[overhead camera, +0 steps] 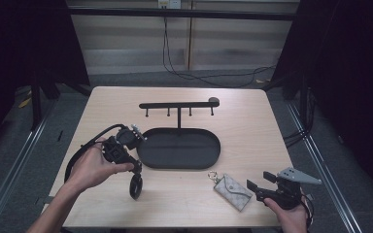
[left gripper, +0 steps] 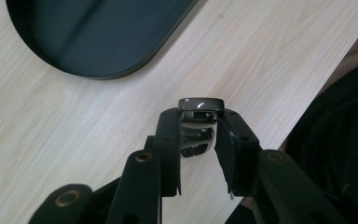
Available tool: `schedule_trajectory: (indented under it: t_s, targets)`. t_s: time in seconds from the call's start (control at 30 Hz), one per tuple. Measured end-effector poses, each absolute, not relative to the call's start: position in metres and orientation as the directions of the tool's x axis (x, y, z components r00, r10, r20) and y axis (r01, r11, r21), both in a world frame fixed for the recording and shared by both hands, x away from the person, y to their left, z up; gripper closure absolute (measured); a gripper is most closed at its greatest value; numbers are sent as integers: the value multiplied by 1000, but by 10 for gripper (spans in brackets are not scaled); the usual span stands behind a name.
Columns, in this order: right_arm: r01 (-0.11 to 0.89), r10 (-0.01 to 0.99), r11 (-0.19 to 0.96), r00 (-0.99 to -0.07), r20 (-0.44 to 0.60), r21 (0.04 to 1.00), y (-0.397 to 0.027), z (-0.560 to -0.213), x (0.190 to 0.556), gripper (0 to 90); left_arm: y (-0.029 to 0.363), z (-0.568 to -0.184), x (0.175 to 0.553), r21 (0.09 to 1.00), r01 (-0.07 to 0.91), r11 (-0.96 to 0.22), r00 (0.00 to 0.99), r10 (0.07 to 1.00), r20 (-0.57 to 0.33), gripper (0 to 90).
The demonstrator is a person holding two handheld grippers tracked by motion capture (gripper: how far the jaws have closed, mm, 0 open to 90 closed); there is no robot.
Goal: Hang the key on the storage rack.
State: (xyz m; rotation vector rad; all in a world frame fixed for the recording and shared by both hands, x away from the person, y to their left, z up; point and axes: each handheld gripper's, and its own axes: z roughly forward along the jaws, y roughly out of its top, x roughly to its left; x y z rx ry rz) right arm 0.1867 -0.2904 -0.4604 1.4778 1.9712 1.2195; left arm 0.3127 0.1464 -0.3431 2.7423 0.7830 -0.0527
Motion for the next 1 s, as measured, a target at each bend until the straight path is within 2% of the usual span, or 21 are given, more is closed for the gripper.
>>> schedule_trajectory:
  t_s: [0.77, 1.0]
  targets:
    - [571, 912, 64, -367, 185, 818, -291, -460, 187, 234, 148, -320, 322, 236, 543, -806, 837, 540, -85, 711]
    - [571, 911, 65, -369, 185, 819, -291, -460, 186, 234, 151, -318, 336, 218, 585, -781, 809, 580, -97, 710]
